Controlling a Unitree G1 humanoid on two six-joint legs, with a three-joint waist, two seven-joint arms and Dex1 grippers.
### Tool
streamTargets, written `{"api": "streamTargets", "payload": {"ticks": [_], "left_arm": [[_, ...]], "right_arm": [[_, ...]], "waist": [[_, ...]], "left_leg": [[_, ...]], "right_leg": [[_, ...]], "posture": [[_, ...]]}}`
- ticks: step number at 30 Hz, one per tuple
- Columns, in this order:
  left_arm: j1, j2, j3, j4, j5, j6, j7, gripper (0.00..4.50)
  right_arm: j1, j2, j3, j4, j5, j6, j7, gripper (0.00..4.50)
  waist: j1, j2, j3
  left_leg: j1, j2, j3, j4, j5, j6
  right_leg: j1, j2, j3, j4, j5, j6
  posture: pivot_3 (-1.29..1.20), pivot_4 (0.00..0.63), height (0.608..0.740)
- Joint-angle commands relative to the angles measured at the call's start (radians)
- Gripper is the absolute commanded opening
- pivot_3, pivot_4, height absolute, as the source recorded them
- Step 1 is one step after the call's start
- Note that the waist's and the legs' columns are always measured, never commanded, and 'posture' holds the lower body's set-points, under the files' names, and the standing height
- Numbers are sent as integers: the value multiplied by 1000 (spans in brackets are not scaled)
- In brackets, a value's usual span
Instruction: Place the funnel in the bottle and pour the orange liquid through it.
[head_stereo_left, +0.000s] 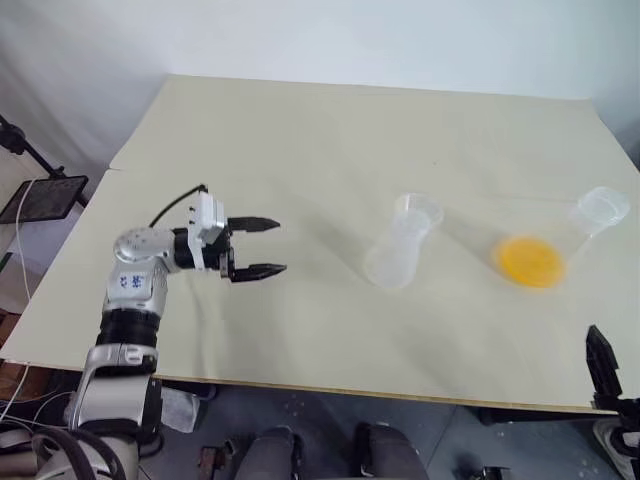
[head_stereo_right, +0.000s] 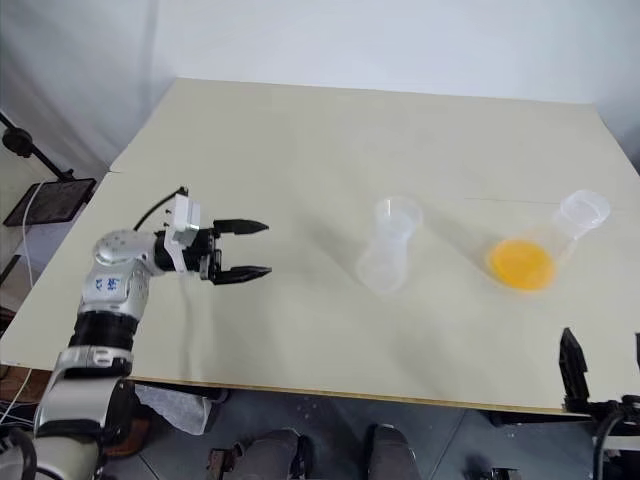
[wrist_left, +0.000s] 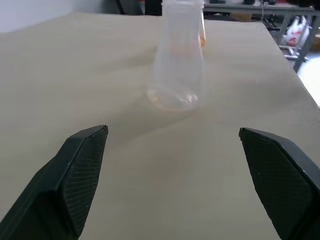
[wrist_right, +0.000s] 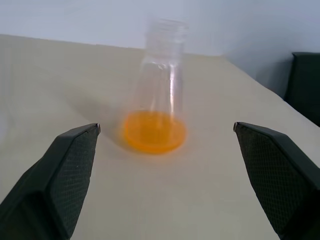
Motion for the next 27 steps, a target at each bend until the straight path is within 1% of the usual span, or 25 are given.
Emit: {"api": "streamTargets", "payload": {"ticks": [1, 3, 5, 7, 9, 13, 17, 21, 27], "left_arm": [[65, 0, 17, -182, -62, 71, 74, 4467], [96, -9, 15, -229, -70, 81, 110, 4467], [110, -15, 11, -260, -77, 91, 137, 4467], [121, -18, 9, -285, -87, 102, 157, 4467], [131, -17, 8, -311, -105, 126, 170, 4467], [165, -4, 8, -360, -126, 153, 185, 4467], [190, -5, 8, -403, -138, 164, 218, 4467], [204, -2, 5, -433, -150, 174, 239, 4467], [200, 6, 5, -438, -162, 174, 249, 4467]], "right_arm": [[-19, -36, -22, -9, 5, 16, -30, 4500], [-72, -78, 3, -17, -2, 66, -61, 4500], [-141, -123, 15, -22, 2, 147, -127, 4500], [-240, -189, 4, -12, 54, 284, -238, 4500], [-331, -256, 3, 15, 61, 363, -279, 4500], [-443, -346, 30, 76, 38, 445, -276, 4500], [-549, -406, 64, 170, 19, 496, -244, 4500], [-642, -417, 106, 230, -19, 486, -228, 4500], [-728, -419, 133, 312, -78, 478, -221, 4500]], "waist": [[-5, 1, 0], [-9, 2, -1], [-20, 2, -1], [-26, 2, -1], [-28, 3, -1], [-24, 3, -2], [-23, 3, -2], [-24, 3, -2], [-24, 3, -2]], "left_leg": [[2, 0, 0, 0, 0, 0], [4, 1, 2, -1, 0, -1], [5, 2, 3, -1, 0, -1], [5, 2, 4, -1, 0, -1], [5, 2, 4, -1, 0, -2], [4, 2, 5, -2, 0, -2], [3, 2, 4, -2, 0, -1], [3, 2, 5, -2, 1, -1], [3, 2, 6, -2, 1, -1]], "right_leg": [[2, 0, 1, -1, 0, 0], [3, 1, 3, -1, 0, -1], [3, 1, 5, 0, -1, -1], [2, 1, 5, 0, -1, -1], [1, 1, 5, 1, -1, -2], [0, 2, 5, 1, -1, -2], [0, 2, 4, 0, -1, -1], [0, 2, 4, 0, -1, -1], [0, 2, 4, 0, -1, -1]], "posture": [[0, 150, 740], [0, 150, 740], [0, 150, 740], [0, 150, 740], [0, 150, 740], [0, 150, 740], [0, 150, 740], [0, 150, 740], [0, 150, 740]]}}
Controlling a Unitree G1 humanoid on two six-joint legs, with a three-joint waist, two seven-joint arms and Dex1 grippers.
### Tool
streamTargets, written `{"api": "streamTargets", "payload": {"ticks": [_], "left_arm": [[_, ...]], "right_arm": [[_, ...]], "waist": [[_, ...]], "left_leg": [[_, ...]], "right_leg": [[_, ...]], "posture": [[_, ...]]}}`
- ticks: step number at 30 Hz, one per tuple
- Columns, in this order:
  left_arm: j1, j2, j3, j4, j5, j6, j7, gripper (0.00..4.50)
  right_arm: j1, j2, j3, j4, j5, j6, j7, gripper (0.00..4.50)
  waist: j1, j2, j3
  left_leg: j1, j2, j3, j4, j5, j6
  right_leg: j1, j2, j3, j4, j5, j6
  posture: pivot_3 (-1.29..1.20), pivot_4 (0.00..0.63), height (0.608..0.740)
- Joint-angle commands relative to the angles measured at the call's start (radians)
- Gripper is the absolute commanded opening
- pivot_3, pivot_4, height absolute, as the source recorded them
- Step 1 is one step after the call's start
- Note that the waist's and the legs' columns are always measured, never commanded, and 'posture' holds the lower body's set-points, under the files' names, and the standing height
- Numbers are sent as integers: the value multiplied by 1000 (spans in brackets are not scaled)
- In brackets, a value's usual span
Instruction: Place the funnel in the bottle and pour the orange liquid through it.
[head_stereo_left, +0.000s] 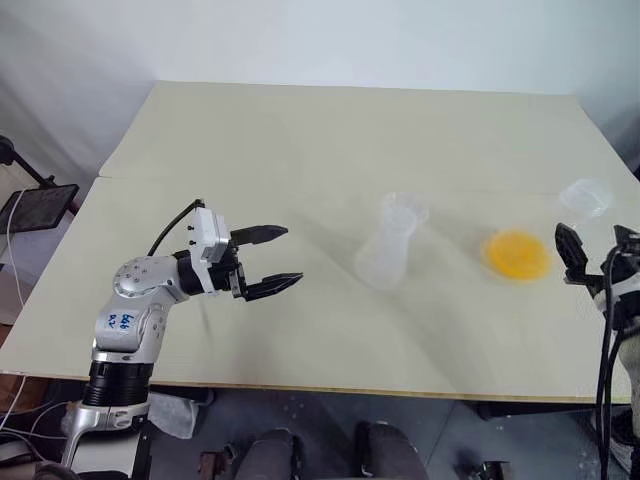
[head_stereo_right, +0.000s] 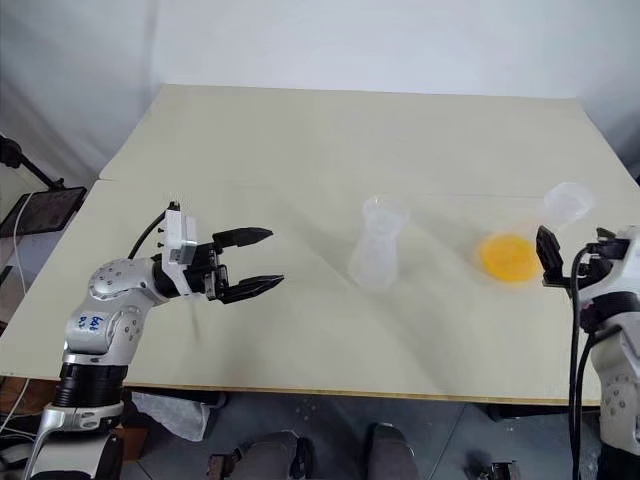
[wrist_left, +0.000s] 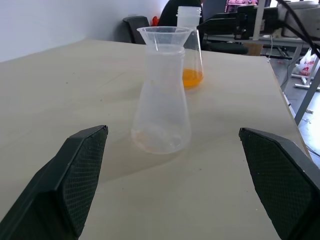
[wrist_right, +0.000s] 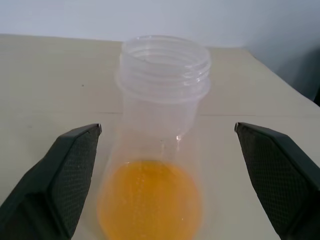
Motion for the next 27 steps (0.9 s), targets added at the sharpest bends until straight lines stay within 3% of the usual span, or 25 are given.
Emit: {"api": "streamTargets", "payload": {"ticks": [1, 19, 23, 26, 27], "left_arm": [[-9, 12, 10, -24, -21, -11, 5, 4467], [-33, 11, -3, -1, -11, -51, -4, 4467], [-29, 10, -3, 0, -9, -63, -2, 4500], [-27, 12, 0, 4, -10, -69, -3, 4500], [-27, 13, 0, 6, -10, -71, -4, 4500]], "right_arm": [[-31, -15, -13, 24, -29, -24, 10, 4500], [-296, 8, 36, 284, -87, -80, 43, 4500], [-311, 18, 31, 289, -77, -78, 47, 3615], [-311, 23, 25, 283, -72, -70, 42, 2544], [-311, 23, 25, 283, -73, -69, 42, 2453]], "waist": [[2, 0, 0], [-2, 0, 0], [-2, 0, 0], [-2, 0, 0], [-2, 0, 0]], "left_leg": [[0, 0, 0, 0, 0, 0], [-1, 0, 0, 0, 0, 0], [-2, 0, 0, 0, 0, 0], [-2, 0, 0, 0, 0, 0], [-2, 0, 0, 0, 0, 0]], "right_leg": [[0, 0, 0, 0, 0, 0], [-2, 0, -1, 0, 0, 0], [-2, 0, -1, 0, 0, 0], [-2, 0, -1, 0, 0, 0], [-3, 0, -1, 0, 0, 0]], "posture": [[0, 150, 740], [0, 150, 740], [0, 150, 740], [0, 150, 740], [0, 150, 740]]}}
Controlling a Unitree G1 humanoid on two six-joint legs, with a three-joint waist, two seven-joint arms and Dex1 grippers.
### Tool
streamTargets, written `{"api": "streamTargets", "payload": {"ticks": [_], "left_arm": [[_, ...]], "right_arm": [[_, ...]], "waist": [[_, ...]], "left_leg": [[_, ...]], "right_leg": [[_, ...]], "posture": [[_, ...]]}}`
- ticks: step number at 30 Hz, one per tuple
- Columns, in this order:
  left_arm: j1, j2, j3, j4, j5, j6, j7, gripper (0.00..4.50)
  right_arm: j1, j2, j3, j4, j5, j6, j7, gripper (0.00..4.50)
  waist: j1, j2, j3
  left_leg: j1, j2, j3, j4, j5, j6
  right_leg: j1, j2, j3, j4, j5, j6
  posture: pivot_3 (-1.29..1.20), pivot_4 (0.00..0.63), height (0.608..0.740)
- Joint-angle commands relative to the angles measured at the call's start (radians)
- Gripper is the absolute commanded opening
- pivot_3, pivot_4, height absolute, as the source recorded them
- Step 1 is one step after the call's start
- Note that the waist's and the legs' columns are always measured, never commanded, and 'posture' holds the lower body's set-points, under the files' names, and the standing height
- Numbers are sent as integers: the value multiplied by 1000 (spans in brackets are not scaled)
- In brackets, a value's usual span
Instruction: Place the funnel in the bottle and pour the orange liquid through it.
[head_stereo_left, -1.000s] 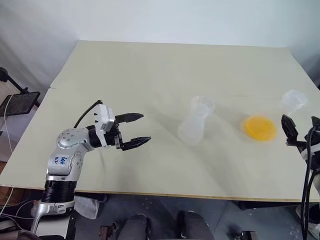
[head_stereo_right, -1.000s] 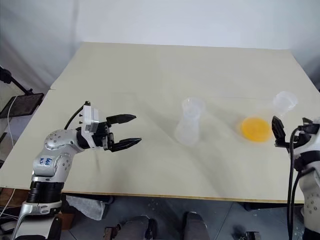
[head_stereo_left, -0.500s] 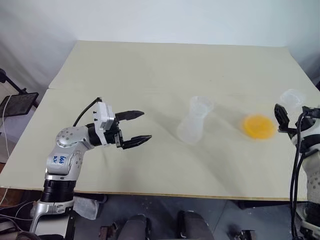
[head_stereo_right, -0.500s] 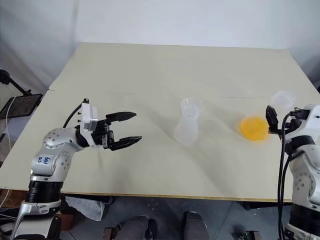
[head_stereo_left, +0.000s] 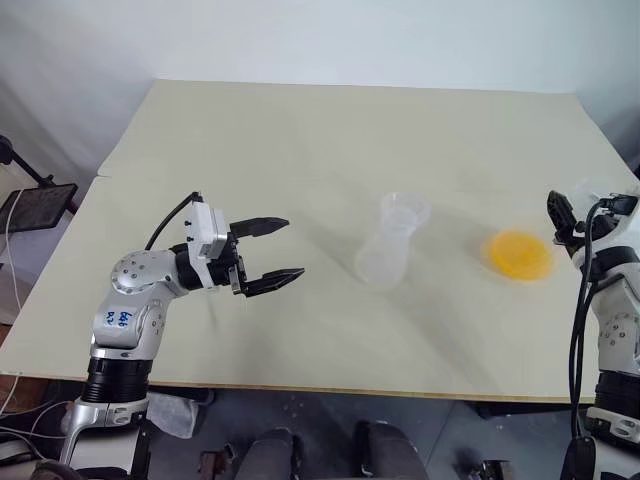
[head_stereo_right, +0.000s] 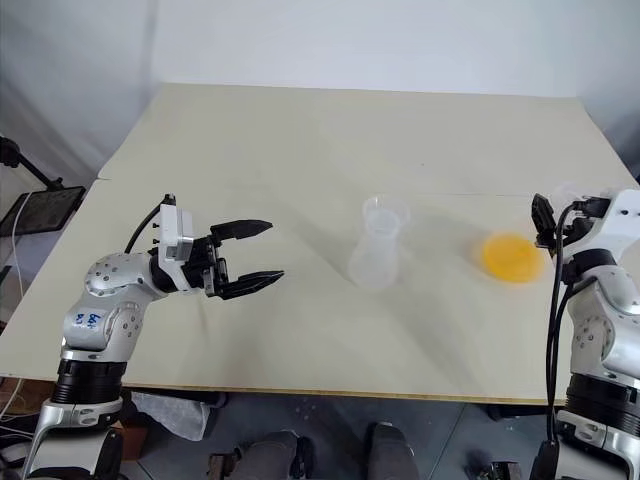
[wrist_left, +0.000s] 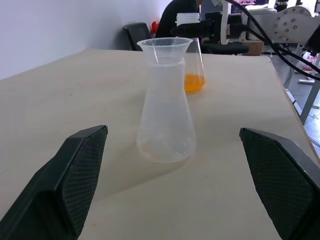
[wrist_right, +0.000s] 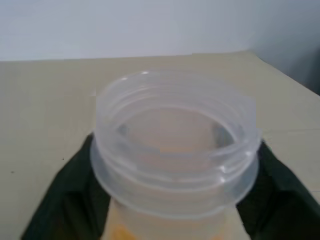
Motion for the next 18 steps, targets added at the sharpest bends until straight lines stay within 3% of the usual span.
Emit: {"api": "streamTargets", "payload": {"ticks": [1, 9, 14, 18], "left_arm": [[-6, 8, 6, 2, -10, -22, -3, 4500], [-12, 7, 5, 19, -9, -41, -2, 4500], [-28, 2, 1, 35, -4, -50, 5, 4500], [-26, -7, -16, 35, -5, -46, 2, 4500]], "right_arm": [[-12, -3, -23, -26, 15, -6, 3, 2463], [-6, -15, 6, -94, 46, -19, 93, 2463], [15, -92, 136, -260, -76, -94, 194, 2463], [4, -137, 257, -407, -136, 32, 182, 2463]], "waist": [[0, 0, 0], [-1, 0, 0], [-1, 3, 2], [0, 3, 2]], "left_leg": [[0, 0, 0, 0, 0, 0], [0, 0, 0, 0, 0, 0], [-3, 0, 1, 0, 0, 0], [-7, 0, 2, 0, 0, -1]], "right_leg": [[0, 0, 0, 0, 0, 0], [0, 0, 0, 0, 0, 0], [-4, 0, 1, 0, 0, 0], [-9, 0, 1, 3, 0, 0]], "posture": [[0, 150, 740], [0, 150, 740], [0, 150, 740], [0, 150, 740]]}}
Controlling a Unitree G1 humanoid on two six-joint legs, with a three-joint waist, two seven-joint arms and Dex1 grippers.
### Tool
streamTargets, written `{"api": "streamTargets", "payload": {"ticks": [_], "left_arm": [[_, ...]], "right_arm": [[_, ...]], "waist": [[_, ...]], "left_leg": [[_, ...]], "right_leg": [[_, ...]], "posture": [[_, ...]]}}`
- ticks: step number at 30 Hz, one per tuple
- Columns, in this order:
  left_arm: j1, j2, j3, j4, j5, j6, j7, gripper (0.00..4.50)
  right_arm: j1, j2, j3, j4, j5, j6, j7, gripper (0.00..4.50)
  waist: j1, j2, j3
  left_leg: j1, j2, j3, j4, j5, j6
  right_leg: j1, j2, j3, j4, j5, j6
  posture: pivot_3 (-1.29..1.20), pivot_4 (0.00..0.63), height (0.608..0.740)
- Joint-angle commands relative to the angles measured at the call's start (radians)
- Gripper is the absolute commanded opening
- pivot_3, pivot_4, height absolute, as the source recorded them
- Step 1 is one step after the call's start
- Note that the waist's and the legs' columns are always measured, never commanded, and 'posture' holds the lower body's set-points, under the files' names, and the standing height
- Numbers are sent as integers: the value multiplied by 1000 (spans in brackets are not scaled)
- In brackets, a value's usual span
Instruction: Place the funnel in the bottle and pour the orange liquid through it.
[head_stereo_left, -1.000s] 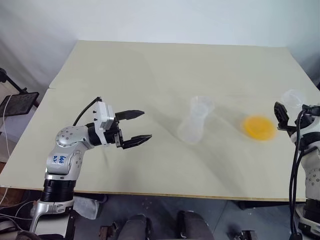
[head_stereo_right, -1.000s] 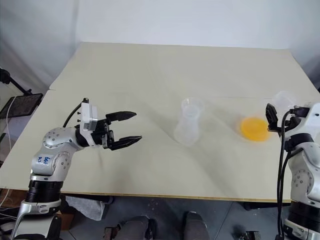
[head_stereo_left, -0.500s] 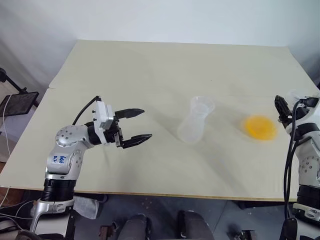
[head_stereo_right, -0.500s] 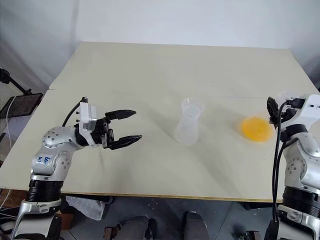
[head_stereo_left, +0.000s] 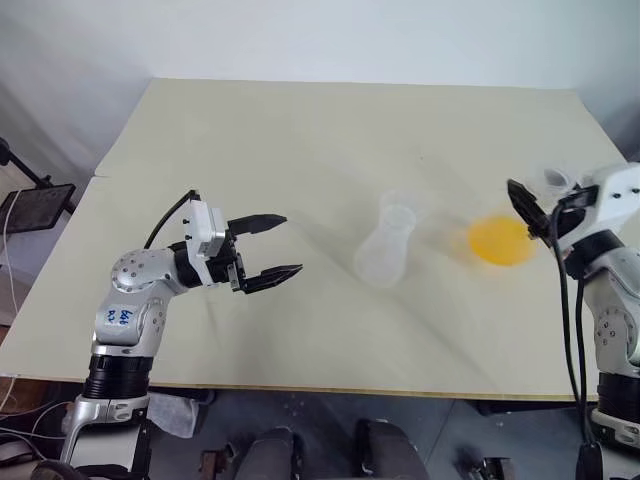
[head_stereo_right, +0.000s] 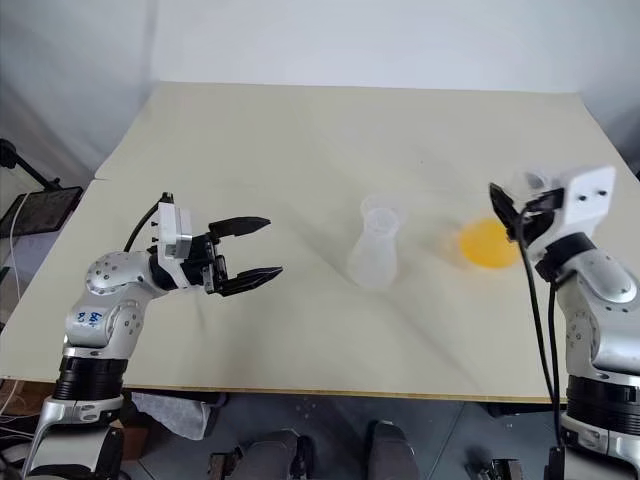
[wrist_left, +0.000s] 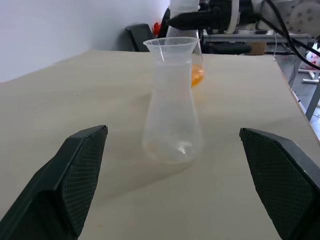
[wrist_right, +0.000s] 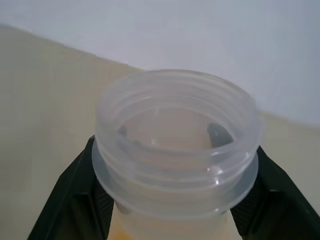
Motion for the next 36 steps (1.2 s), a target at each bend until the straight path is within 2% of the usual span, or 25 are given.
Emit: {"api": "streamTargets", "payload": {"ticks": [1, 6, 11, 17, 25, 33, 36], "left_arm": [[-7, -8, -13, -2, -6, -13, -1, 4500], [-17, -18, -26, 3, -6, -14, 2, 4500], [-28, -26, -34, 11, -4, -17, 4, 4500], [-35, -35, -40, 15, -2, -21, 7, 4500], [-45, -41, -49, 22, 1, -24, 10, 4500], [-52, -45, -56, 26, 1, -25, 13, 4500], [-55, -50, -59, 28, 3, -25, 19, 4500]], "right_arm": [[-26, -44, 77, -144, -51, 96, -14, 2463], [-41, -67, 153, -207, -146, 126, -23, 2463], [-63, -64, 215, -251, -246, 116, -44, 2463], [-77, -91, 267, -248, -421, 27, -61, 2463], [-87, -98, 312, -235, -581, -79, -60, 2463], [-112, -101, 355, -227, -679, -132, -31, 2463], [-136, -130, 387, -197, -784, -164, -39, 2463]], "waist": [[0, 0, 0], [6, 0, 0], [4, 0, 0], [3, 0, 0], [1, 0, 0], [0, 0, 0], [1, 0, 0]], "left_leg": [[-1, 0, 0, 0, 0, 0], [-9, 0, -3, 6, 0, 0], [-9, -1, -4, 7, 0, 0], [-9, -1, -3, 7, 0, 0], [-9, -1, -3, 7, 0, 0], [-9, -1, -3, 7, 0, 0], [-9, -1, -3, 8, 0, 0]], "right_leg": [[-1, 0, 0, 0, 0, 0], [-3, 0, -5, 0, 0, 0], [-3, 0, -9, 0, 0, 0], [-3, 1, -11, 0, 0, 0], [-3, 2, -12, 0, 0, 0], [-3, 2, -12, 0, 0, 0], [-3, 2, -12, 0, 0, 0]], "posture": [[0, 150, 740], [0, 150, 740], [0, 150, 740], [0, 150, 740], [0, 150, 740], [0, 150, 740], [0, 150, 740]]}}
